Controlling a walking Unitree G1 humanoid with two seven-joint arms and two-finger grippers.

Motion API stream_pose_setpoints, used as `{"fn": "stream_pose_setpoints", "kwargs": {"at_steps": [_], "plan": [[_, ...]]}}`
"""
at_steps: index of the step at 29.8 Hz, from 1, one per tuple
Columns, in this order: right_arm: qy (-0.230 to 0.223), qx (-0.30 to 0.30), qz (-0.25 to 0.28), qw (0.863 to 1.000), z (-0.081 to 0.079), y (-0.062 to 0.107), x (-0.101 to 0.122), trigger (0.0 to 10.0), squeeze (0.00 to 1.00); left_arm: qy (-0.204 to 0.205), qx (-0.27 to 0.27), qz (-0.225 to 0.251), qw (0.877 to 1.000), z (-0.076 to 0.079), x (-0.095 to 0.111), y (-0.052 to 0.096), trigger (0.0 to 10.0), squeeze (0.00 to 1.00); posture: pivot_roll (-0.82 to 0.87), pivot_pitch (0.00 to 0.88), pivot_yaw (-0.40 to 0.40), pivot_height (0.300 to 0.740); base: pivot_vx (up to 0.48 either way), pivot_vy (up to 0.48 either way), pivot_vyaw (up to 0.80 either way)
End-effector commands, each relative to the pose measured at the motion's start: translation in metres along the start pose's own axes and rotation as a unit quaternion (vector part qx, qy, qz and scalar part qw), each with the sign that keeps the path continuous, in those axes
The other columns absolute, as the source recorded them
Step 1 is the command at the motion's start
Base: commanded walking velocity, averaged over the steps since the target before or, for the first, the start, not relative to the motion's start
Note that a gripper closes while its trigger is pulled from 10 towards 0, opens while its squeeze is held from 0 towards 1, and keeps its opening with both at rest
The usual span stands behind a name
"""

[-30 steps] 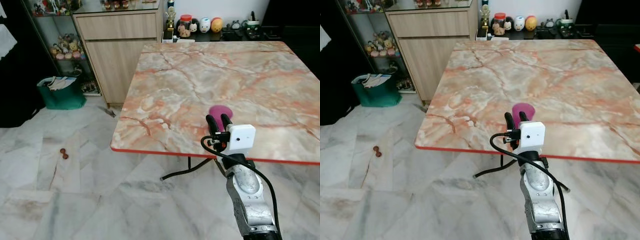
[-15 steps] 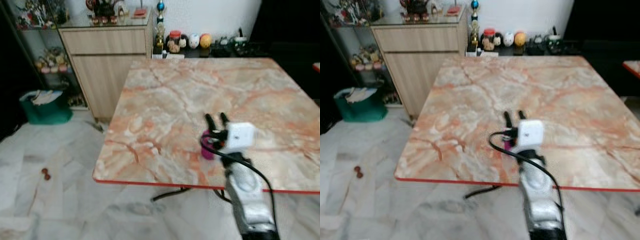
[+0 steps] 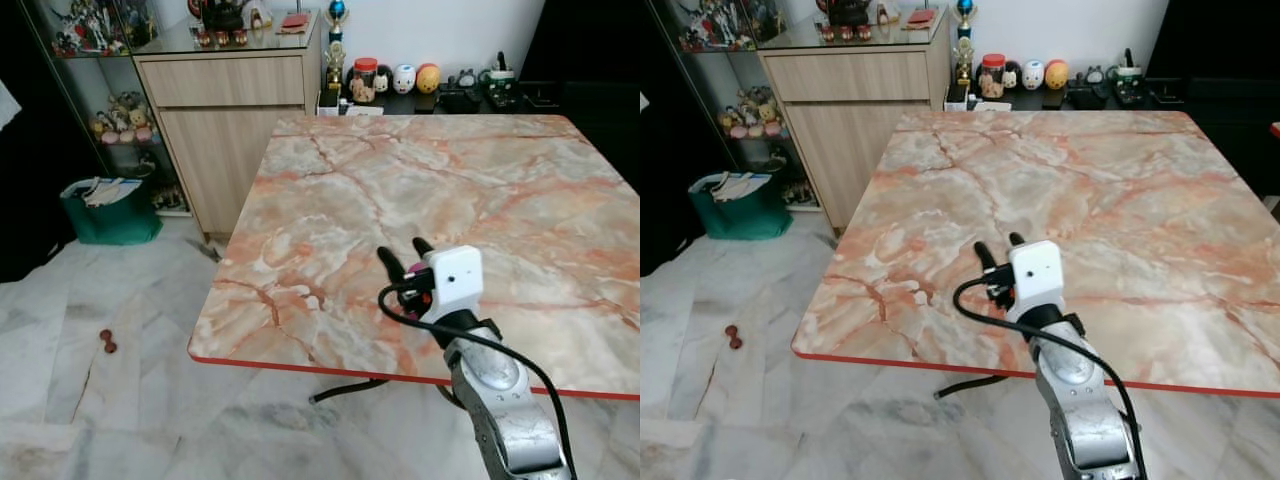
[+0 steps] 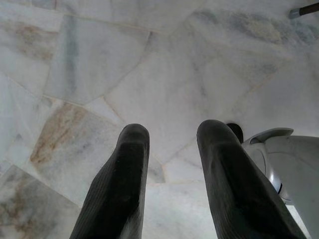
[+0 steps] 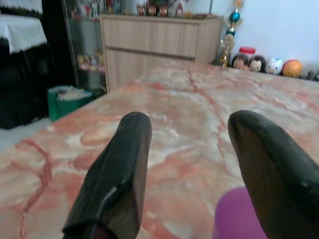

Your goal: Setting the table

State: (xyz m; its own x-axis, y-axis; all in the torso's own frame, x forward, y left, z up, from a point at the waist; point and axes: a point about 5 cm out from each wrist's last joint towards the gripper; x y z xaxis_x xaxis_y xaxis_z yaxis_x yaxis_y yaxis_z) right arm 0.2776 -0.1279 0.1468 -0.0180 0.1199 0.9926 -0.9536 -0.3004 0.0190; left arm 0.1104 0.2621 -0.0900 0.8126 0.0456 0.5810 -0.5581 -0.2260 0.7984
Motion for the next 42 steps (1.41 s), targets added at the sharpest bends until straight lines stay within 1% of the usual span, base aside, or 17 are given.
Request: {"fn": "stream_pose_setpoints", "kwargs": {"at_steps": [1, 2, 4, 8, 9, 10, 12, 16, 18, 22, 23, 24, 25, 27, 35, 42], "plan": [[0.018, 0.003, -0.045, 0.999, 0.002, 0.003, 0.0, 10.0, 1.0, -0.004, 0.0, -0.009, 1.0, -0.002, -0.003, 0.001, 10.0, 0.0, -0.07, 0.0, 0.059, 0.74, 0.0, 0.0, 0.0], [0.018, 0.003, -0.045, 0.999, 0.002, 0.003, 0.0, 10.0, 1.0, -0.004, 0.0, -0.009, 1.0, -0.002, -0.003, 0.001, 10.0, 0.0, -0.07, 0.0, 0.059, 0.74, 0.0, 0.0, 0.0], [0.017, -0.003, -0.076, 0.997, 0.009, 0.001, 0.002, 10.0, 1.0, -0.005, -0.002, -0.009, 1.0, -0.001, -0.003, 0.001, 10.0, 0.0, -0.07, 0.0, 0.061, 0.74, 0.0, 0.0, 0.0], [0.022, 0.002, -0.093, 0.995, 0.01, 0.001, 0.004, 10.0, 1.0, -0.004, -0.004, -0.009, 1.0, -0.001, -0.003, 0.001, 10.0, 0.0, -0.07, 0.0, 0.059, 0.74, 0.0, 0.0, 0.0], [0.025, 0.005, -0.113, 0.993, 0.011, 0.003, 0.003, 10.0, 1.0, -0.004, -0.004, -0.009, 1.0, -0.001, -0.003, 0.0, 10.0, 0.0, -0.07, 0.0, 0.058, 0.74, 0.0, 0.0, 0.0], [0.025, 0.005, -0.113, 0.993, 0.011, 0.003, 0.003, 10.0, 1.0, -0.004, -0.004, -0.009, 1.0, -0.001, -0.003, 0.0, 10.0, 0.0, -0.07, 0.0, 0.058, 0.74, 0.0, 0.0, 0.0], [0.031, 0.002, -0.139, 0.99, 0.013, 0.006, 0.0, 10.0, 1.0, -0.003, -0.004, -0.009, 1.0, 0.0, -0.003, 0.001, 10.0, 0.0, -0.07, 0.0, 0.057, 0.74, 0.0, 0.0, 0.0], [0.036, 0.004, -0.148, 0.988, 0.016, 0.007, 0.0, 10.0, 1.0, -0.005, -0.005, -0.011, 1.0, 0.0, -0.004, 0.001, 10.0, 0.0, -0.08, 0.0, 0.058, 0.74, 0.0, 0.0, 0.0], [0.036, 0.032, -0.145, 0.988, 0.011, 0.007, 0.002, 10.0, 1.0, -0.001, -0.004, -0.011, 1.0, 0.0, -0.005, 0.001, 10.0, 0.0, -0.07, 0.0, 0.055, 0.74, 0.0, 0.0, 0.0], [0.041, 0.035, -0.151, 0.987, 0.01, 0.007, 0.005, 10.0, 1.0, -0.001, -0.004, -0.011, 1.0, 0.001, -0.005, 0.001, 10.0, 0.0, -0.07, 0.0, 0.052, 0.74, 0.0, 0.0, 0.0], [0.043, 0.038, -0.158, 0.986, 0.01, 0.007, 0.006, 10.0, 0.9, -0.001, -0.004, -0.01, 1.0, 0.001, -0.005, 0.001, 10.0, 0.0, -0.07, 0.0, 0.05, 0.74, 0.0, 0.0, 0.0], [0.046, 0.052, -0.171, 0.983, 0.008, 0.007, 0.005, 10.0, 0.0, -0.001, -0.003, -0.01, 1.0, 0.001, -0.005, 0.001, 10.0, 0.0, -0.07, 0.0, 0.05, 0.74, 0.0, 0.0, 0.0], [0.046, 0.052, -0.171, 0.983, 0.008, 0.007, 0.005, 10.0, 0.0, -0.001, -0.003, -0.01, 1.0, 0.001, -0.005, 0.001, 10.0, 0.0, -0.07, 0.0, 0.05, 0.74, 0.0, 0.0, 0.0], [0.049, 0.053, -0.188, 0.98, 0.009, 0.008, 0.003, 10.0, 0.0, -0.001, -0.004, -0.01, 1.0, 0.001, -0.005, 0.001, 10.0, 0.0, -0.07, 0.0, 0.048, 0.74, 0.0, 0.0, 0.0], [0.056, 0.045, -0.203, 0.976, 0.013, 0.007, 0.001, 10.0, 0.0, 0.002, -0.005, -0.009, 1.0, 0.003, -0.004, 0.001, 10.0, 0.0, -0.06, 0.0, 0.036, 0.74, 0.0, 0.0, 0.0], [0.053, 0.037, -0.222, 0.973, 0.017, 0.006, -0.008, 10.0, 0.0, 0.002, -0.004, -0.009, 1.0, 0.003, -0.003, 0.0, 10.0, 0.0, -0.06, 0.0, 0.034, 0.74, 0.0, 0.0, 0.0]]}}
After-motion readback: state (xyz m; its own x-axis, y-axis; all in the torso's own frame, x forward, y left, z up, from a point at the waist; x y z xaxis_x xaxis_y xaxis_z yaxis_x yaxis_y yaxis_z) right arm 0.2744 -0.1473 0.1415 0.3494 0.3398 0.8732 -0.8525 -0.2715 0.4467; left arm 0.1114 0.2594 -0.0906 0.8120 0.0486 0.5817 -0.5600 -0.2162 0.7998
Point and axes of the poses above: a point about 5 cm out from each wrist's last joint towards the gripper, its own y axis pointing back from the gripper into the wrist, its own x axis along the axis of the wrist's last joint, z = x × y, and after that the axes turned 1 degree about -y, right-handed
